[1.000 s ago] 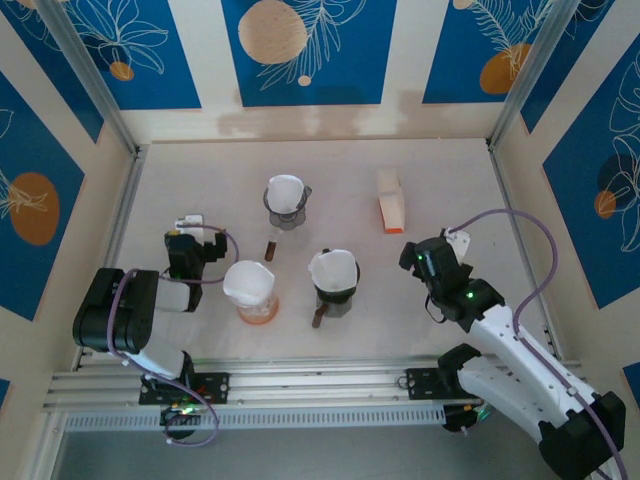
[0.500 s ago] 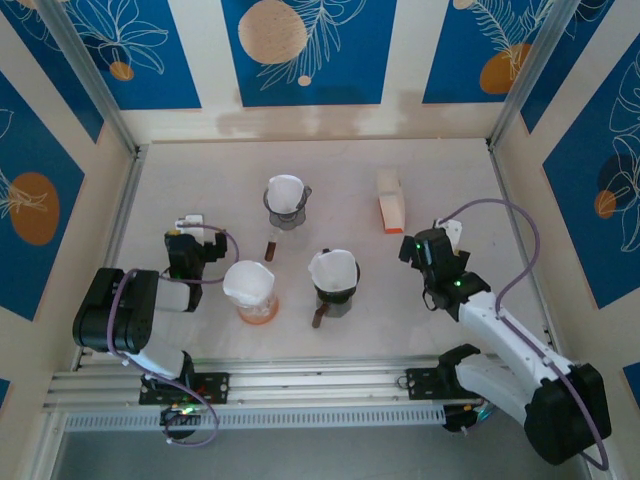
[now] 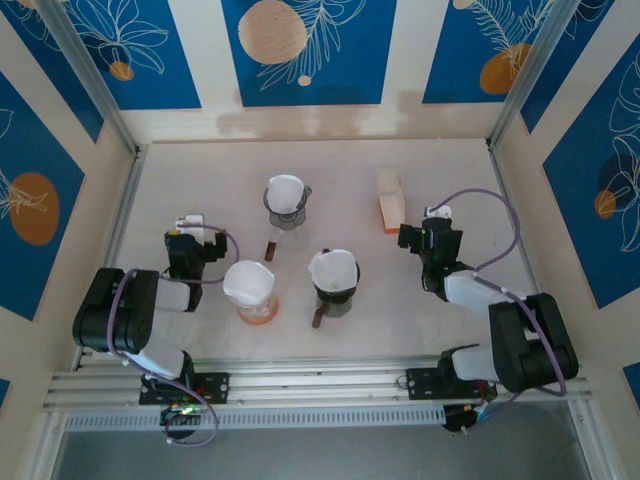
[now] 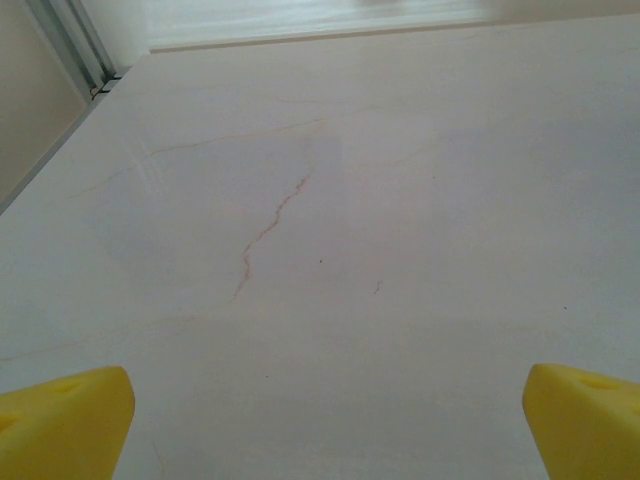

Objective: Place the coffee filter in the dripper

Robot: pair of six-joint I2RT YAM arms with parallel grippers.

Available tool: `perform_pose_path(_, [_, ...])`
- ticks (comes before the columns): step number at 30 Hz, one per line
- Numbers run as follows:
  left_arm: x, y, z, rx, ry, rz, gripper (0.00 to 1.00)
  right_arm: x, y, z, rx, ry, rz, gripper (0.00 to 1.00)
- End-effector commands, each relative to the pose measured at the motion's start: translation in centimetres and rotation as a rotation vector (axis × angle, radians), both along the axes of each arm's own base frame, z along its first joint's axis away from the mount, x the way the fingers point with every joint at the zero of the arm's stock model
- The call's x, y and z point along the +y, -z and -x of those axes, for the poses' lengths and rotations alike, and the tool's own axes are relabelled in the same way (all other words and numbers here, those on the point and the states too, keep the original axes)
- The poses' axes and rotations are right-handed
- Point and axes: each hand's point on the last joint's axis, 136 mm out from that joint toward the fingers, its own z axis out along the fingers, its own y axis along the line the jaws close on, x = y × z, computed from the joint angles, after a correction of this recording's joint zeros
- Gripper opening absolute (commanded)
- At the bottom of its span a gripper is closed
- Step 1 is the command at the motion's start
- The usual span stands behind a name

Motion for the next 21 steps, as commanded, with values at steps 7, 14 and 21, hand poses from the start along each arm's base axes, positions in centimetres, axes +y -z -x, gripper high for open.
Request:
perform_pose_path(7, [0.0,-0.9,-0.6,-0.034,-0.005,-0.006,1.00,3.2,0.1,-3.5,0.030,-0.172,-0.023,0.99])
perform_pose_path(14, [0.0,-0.9,-0.6,-0.035,-0.004,-0.006,1.00,2.2,-0.2,-2.9,0.006,-0.164,-0.092,0.99])
perform_pose_path(21, [-0.1,-1.0,-0.6,-0.035,-0.003,-0.006,1.00,0.9,-1.3,-0.4,-0.088,-0.133,-0.122,0.99])
